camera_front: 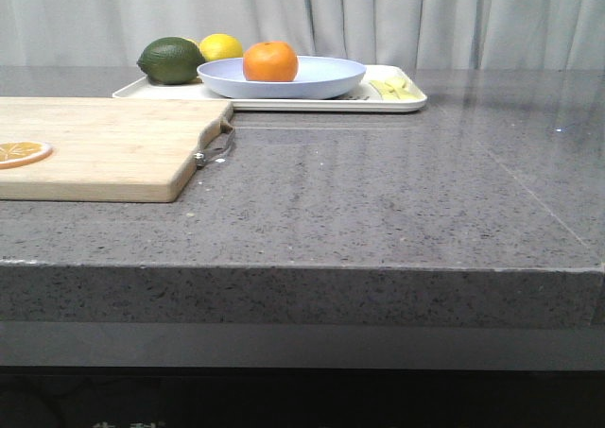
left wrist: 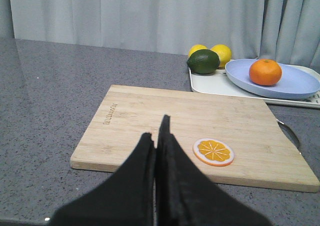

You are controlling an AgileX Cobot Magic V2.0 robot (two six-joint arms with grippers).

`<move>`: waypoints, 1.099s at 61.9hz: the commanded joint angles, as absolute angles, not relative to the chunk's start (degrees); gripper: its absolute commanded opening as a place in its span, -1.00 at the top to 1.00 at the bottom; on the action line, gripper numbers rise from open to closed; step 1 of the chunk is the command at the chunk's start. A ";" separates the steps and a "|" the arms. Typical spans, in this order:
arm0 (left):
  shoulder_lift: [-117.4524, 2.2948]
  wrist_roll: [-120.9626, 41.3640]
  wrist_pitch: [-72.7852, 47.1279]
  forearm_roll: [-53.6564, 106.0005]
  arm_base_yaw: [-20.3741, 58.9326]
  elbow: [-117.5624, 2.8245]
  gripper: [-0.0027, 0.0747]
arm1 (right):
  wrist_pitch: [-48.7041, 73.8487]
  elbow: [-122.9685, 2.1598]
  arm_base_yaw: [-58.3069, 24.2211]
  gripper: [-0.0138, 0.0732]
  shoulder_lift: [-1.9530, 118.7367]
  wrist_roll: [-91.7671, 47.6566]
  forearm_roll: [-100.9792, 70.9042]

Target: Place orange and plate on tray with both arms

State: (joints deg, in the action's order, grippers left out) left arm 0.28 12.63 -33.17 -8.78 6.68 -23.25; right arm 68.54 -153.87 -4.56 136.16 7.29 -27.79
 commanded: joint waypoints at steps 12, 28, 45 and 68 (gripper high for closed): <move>0.91 12.88 -28.33 -8.91 6.55 -24.70 0.98 | 76.60 -155.49 -4.10 0.82 127.21 5.97 -13.24; 0.91 12.88 -28.33 -8.91 6.55 -24.70 0.98 | 76.77 -151.15 -4.10 0.82 118.64 5.04 -7.87; 0.91 12.88 -28.33 -8.91 6.55 -24.70 0.98 | 76.56 -124.18 -4.10 0.82 100.70 0.81 0.00; 0.91 12.88 -28.33 -8.91 6.55 -24.70 0.98 | 66.54 -82.35 -4.10 0.82 76.35 0.00 1.05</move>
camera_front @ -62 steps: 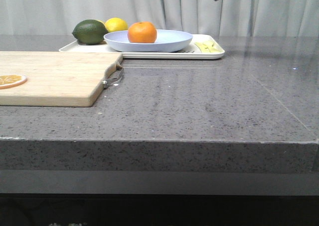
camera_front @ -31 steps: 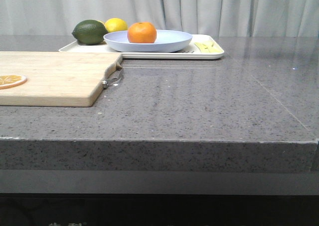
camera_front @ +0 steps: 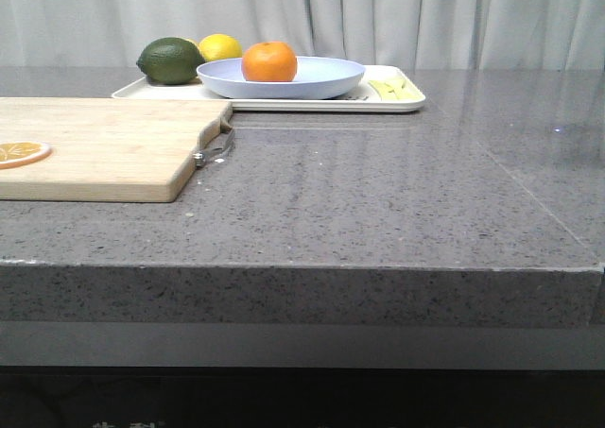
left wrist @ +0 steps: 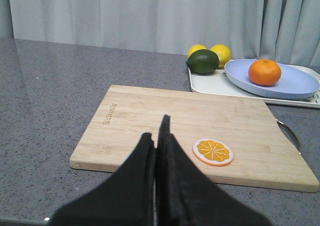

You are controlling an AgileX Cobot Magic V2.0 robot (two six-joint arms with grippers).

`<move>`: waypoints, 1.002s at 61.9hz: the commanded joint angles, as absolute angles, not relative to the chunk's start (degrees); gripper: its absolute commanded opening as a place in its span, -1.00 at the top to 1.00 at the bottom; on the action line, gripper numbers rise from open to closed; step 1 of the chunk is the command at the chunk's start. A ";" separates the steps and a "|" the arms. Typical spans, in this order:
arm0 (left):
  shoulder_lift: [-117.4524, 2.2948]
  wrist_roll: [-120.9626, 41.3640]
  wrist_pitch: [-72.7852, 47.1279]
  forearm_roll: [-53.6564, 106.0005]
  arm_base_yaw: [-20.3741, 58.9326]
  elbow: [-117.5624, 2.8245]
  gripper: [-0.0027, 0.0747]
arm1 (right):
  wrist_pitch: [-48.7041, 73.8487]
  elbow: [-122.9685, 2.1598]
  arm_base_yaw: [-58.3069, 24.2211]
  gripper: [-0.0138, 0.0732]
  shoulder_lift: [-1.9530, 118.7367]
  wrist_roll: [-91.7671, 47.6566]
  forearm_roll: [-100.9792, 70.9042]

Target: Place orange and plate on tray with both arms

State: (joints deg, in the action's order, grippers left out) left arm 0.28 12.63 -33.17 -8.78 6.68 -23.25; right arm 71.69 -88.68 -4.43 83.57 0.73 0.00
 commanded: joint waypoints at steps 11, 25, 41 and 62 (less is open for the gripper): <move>0.91 12.88 -28.33 -8.91 6.55 -24.70 0.98 | 56.94 -65.44 -4.10 0.82 64.83 -0.99 1.05; 0.91 12.88 -28.33 -8.91 6.55 -24.70 0.98 | 44.37 -46.05 -4.10 0.82 49.53 -1.17 0.99; 0.91 12.88 -28.33 -8.91 6.55 -24.70 0.98 | 33.05 -30.40 -4.10 0.82 30.82 -1.17 0.99; 0.91 12.88 -28.33 -8.91 6.55 -24.70 0.98 | 23.56 -22.78 -4.10 0.82 13.83 -1.17 0.99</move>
